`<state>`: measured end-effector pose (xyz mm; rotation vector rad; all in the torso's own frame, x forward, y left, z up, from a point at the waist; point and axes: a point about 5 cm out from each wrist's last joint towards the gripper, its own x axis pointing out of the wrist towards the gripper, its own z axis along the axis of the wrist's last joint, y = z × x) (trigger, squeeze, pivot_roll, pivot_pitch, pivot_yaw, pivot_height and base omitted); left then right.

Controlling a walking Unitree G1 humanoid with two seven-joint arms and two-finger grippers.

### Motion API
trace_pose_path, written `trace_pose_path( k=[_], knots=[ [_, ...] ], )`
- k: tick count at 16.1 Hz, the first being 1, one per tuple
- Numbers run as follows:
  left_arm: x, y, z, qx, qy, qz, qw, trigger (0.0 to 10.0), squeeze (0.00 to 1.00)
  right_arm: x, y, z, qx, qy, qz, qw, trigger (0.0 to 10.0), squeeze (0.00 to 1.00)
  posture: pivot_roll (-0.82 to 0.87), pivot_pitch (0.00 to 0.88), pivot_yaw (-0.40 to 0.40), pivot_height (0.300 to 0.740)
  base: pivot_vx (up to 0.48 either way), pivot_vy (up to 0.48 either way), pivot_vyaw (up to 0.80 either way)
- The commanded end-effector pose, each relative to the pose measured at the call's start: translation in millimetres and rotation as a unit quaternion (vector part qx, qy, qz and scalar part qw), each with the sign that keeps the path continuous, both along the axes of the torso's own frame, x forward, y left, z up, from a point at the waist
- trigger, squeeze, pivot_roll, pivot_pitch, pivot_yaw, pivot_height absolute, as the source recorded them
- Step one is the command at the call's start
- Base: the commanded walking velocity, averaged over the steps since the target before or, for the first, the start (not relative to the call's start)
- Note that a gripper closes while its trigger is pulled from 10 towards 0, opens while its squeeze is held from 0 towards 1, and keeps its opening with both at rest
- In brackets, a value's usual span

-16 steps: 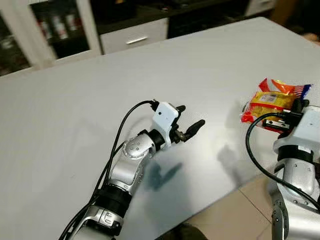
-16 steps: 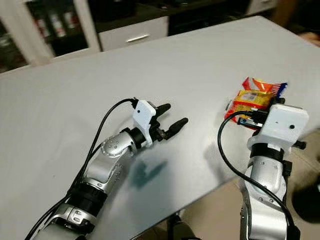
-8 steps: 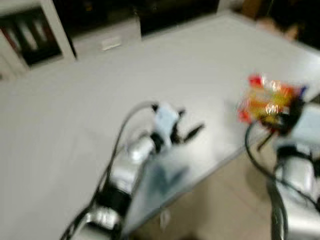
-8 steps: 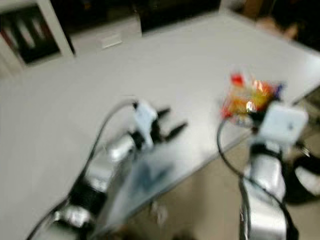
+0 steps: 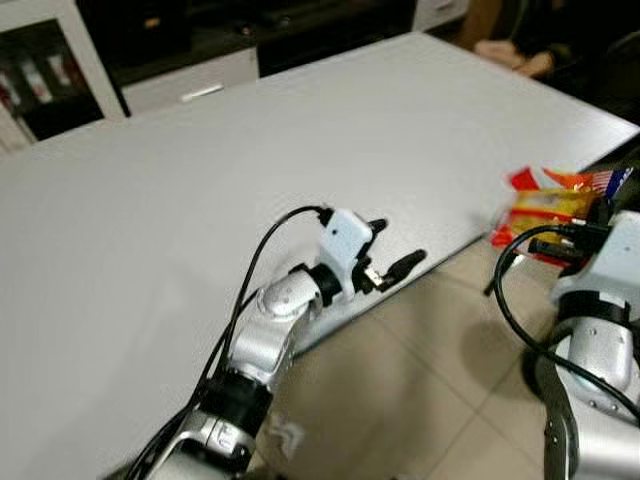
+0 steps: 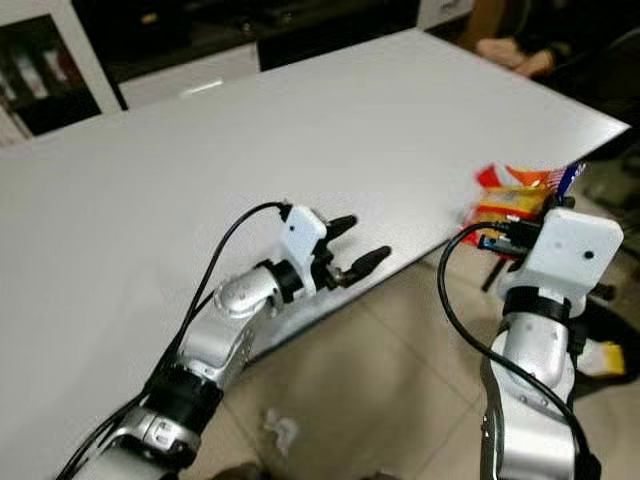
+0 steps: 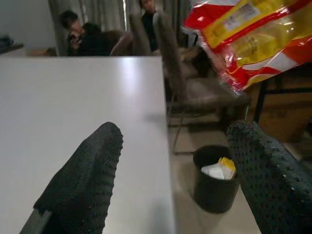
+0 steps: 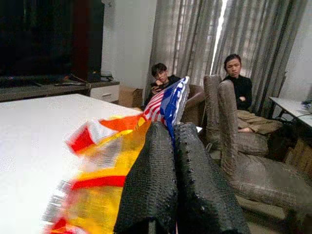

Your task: Picking trash to rubbish bin

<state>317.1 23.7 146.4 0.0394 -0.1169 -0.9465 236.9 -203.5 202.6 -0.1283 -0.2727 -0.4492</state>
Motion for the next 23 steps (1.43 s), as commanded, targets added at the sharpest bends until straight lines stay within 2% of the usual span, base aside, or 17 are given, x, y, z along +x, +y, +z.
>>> trace_pose_path(
  k=[1,6,16,19,23],
  knots=[
    [1.4,7.5,-3.3,0.007,0.004,0.008,1.000,10.0,0.00,0.5,3.9,1.9,-0.002,-0.002,0.007,1.000,10.0,0.00,0.07,0.104,0.009,0.740,0.000,-0.371,0.00],
    [1.0,6.8,-4.2,0.008,0.004,0.005,1.000,10.0,0.00,1.7,2.8,1.0,0.004,0.001,0.003,1.000,10.0,0.00,0.07,0.101,0.011,0.740,0.000,-0.370,-0.10],
    [0.5,5.4,-5.3,0.011,0.004,0.002,1.000,10.0,0.00,4.1,4.5,0.2,0.006,0.000,0.007,1.000,10.0,0.00,0.08,0.097,0.014,0.740,0.000,-0.368,-0.70],
    [0.5,5.2,-5.7,0.012,0.003,0.002,1.000,10.0,0.00,4.9,5.6,0.9,0.003,-0.002,0.010,1.000,10.0,0.00,0.08,0.098,0.013,0.740,0.000,-0.343,0.00],
    [1.8,7.1,-6.3,0.004,0.009,0.009,1.000,10.0,0.00,5.1,6.8,-0.5,0.003,0.000,0.012,1.000,10.0,0.00,0.08,0.104,0.012,0.740,0.000,0.000,0.00]
  ],
)
